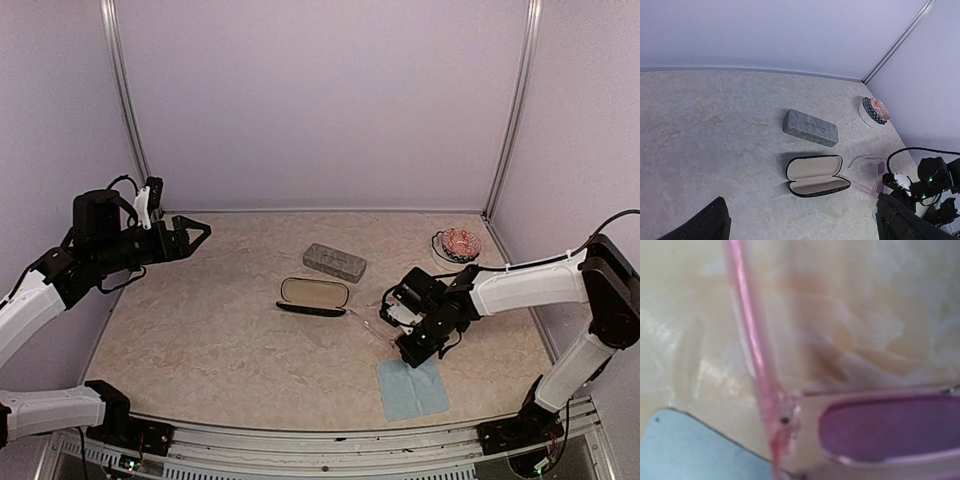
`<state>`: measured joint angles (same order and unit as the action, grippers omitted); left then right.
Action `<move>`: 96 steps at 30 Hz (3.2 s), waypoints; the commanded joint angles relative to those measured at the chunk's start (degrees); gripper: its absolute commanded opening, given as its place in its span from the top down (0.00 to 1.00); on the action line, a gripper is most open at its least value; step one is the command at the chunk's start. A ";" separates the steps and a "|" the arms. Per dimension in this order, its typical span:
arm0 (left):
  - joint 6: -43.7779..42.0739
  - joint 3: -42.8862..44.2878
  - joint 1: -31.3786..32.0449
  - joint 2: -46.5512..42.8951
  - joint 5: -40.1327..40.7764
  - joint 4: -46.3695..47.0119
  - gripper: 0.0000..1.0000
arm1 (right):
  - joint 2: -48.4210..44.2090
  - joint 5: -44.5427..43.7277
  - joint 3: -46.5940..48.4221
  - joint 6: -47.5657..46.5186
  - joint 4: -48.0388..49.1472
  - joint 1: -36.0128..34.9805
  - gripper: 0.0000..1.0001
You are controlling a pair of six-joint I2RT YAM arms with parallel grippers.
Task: Organize the sunglasses
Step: Pick up the corner of the glasses cleaning cloth from the center of the board, then fold the glasses cleaning cloth at the center of the board.
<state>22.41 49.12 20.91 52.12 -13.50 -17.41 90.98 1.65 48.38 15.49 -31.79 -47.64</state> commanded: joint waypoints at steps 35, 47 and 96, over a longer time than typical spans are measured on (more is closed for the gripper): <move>-0.88 -0.70 -0.46 0.08 -0.09 0.65 0.01 | -13.68 -1.87 -7.82 9.99 -0.31 -8.38 1.00; -0.88 -0.70 -0.52 0.18 0.09 0.58 0.01 | -15.12 -0.63 -10.52 14.59 -0.30 -10.70 1.00; -0.80 -0.74 -0.52 0.49 0.16 0.56 0.01 | -25.29 2.45 -16.53 22.08 0.15 -15.43 1.00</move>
<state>22.41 48.82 20.91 52.51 -13.45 -17.43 66.74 3.05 33.08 36.91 -31.83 -62.37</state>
